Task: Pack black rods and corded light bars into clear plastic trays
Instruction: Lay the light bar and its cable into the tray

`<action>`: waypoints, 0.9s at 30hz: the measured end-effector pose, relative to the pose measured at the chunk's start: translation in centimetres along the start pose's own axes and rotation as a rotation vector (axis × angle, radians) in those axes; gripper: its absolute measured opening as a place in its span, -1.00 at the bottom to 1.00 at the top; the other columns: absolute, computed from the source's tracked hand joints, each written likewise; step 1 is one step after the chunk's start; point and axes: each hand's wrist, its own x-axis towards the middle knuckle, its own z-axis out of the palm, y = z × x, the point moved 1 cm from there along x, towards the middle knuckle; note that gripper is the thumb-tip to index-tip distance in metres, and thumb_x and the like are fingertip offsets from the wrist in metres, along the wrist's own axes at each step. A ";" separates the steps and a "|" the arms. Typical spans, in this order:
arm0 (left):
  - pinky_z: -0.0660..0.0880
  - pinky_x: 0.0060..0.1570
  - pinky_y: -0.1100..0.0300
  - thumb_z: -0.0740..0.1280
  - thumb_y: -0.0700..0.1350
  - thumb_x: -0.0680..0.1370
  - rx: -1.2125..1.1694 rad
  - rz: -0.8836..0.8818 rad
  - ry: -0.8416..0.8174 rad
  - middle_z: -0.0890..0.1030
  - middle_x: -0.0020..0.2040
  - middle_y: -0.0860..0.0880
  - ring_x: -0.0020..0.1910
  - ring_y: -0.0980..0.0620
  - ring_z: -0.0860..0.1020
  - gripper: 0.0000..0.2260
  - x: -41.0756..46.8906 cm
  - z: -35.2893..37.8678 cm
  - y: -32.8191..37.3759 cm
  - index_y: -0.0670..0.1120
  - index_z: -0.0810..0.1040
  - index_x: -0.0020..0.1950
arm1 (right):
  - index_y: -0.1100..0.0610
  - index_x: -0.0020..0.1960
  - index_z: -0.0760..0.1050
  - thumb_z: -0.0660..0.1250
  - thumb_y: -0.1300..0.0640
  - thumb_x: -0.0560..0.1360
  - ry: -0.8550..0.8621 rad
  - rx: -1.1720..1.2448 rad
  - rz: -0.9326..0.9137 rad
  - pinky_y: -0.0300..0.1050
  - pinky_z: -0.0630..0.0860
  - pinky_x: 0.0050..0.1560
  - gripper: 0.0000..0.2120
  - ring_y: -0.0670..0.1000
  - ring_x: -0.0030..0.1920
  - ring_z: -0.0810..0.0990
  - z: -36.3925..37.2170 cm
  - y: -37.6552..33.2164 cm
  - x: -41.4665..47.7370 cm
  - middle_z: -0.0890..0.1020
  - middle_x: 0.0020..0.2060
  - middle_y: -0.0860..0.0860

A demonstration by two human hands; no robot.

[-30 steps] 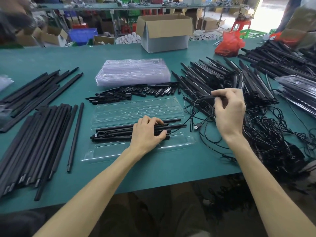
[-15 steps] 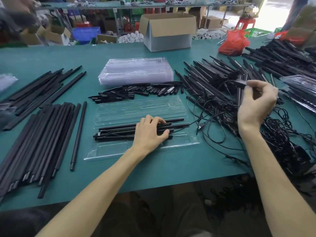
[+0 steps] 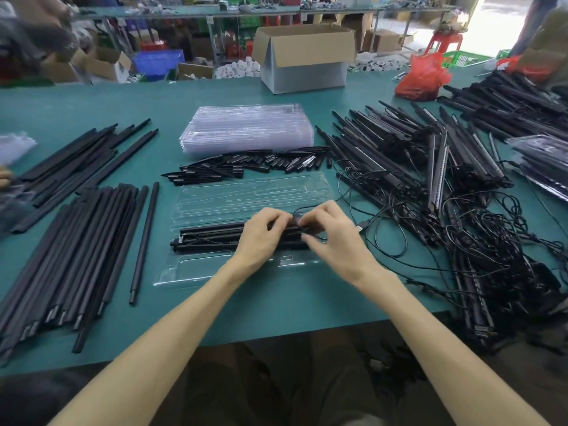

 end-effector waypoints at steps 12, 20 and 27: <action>0.45 0.28 0.02 0.39 0.09 0.58 -0.151 -0.141 -0.061 0.65 -0.09 0.24 0.06 0.25 0.57 -0.76 0.4 -0.2 0.9 0.02 0.74 -0.19 | 0.06 0.24 0.59 0.43 0.08 0.56 -0.091 -0.057 -0.109 -0.15 0.49 0.20 -0.74 -0.12 0.14 0.55 0.1 0.4 -1.8 0.51 0.13 -0.13; 0.42 0.10 0.27 0.41 -0.03 0.56 -0.217 -0.142 -0.058 0.66 0.00 0.12 0.08 0.22 0.57 -0.83 0.1 -0.4 0.4 -0.02 0.72 -0.20 | 0.07 0.14 0.56 0.37 0.04 0.59 0.283 0.094 0.339 -0.42 0.43 -0.06 -0.83 -0.11 -0.03 0.57 -2.6 2.2 0.4 0.58 0.02 -0.04; 0.44 0.05 0.28 0.45 -0.02 0.54 -0.193 -0.116 -0.040 0.66 -0.02 0.10 0.02 0.22 0.58 -0.91 0.0 -0.2 0.2 0.01 0.73 -0.10 | 0.08 -0.06 0.59 0.37 0.12 0.56 0.145 0.085 0.468 -0.31 0.47 -0.34 -0.94 -0.15 -0.51 0.53 -1.8 2.6 1.5 0.67 -0.26 0.01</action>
